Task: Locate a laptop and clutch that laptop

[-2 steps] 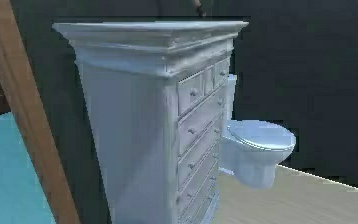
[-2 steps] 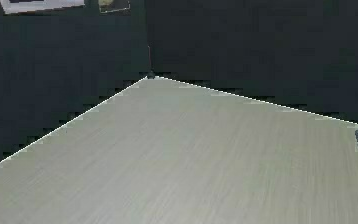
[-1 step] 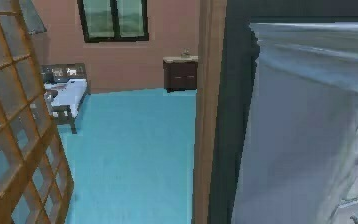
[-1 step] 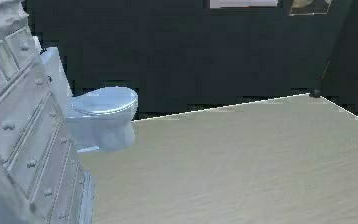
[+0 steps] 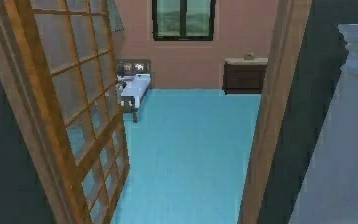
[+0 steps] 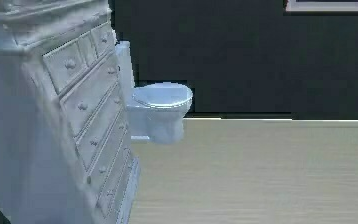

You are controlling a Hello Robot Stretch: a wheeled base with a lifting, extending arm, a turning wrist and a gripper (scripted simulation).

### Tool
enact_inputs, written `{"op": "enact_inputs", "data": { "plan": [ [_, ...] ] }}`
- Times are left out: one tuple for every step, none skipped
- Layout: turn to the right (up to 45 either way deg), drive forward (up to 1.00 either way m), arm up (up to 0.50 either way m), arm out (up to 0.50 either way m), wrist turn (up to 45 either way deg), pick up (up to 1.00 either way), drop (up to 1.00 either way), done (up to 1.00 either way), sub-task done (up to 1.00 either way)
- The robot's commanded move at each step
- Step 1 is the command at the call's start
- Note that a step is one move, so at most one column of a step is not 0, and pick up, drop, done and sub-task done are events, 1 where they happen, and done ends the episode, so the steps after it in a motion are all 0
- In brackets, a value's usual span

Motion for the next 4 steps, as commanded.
{"op": "enact_inputs", "data": {
  "plan": [
    [0.0, 1.00, 0.00, 0.00, 0.0, 0.00, 0.00, 0.00, 0.00],
    [-3.0, 0.00, 0.00, 0.00, 0.0, 0.00, 0.00, 0.00, 0.00],
    [21.0, 0.00, 0.00, 0.00, 0.0, 0.00, 0.00, 0.00, 0.00],
    [0.0, 0.35, 0.00, 0.00, 0.0, 0.00, 0.00, 0.00, 0.00]
  ]
}}
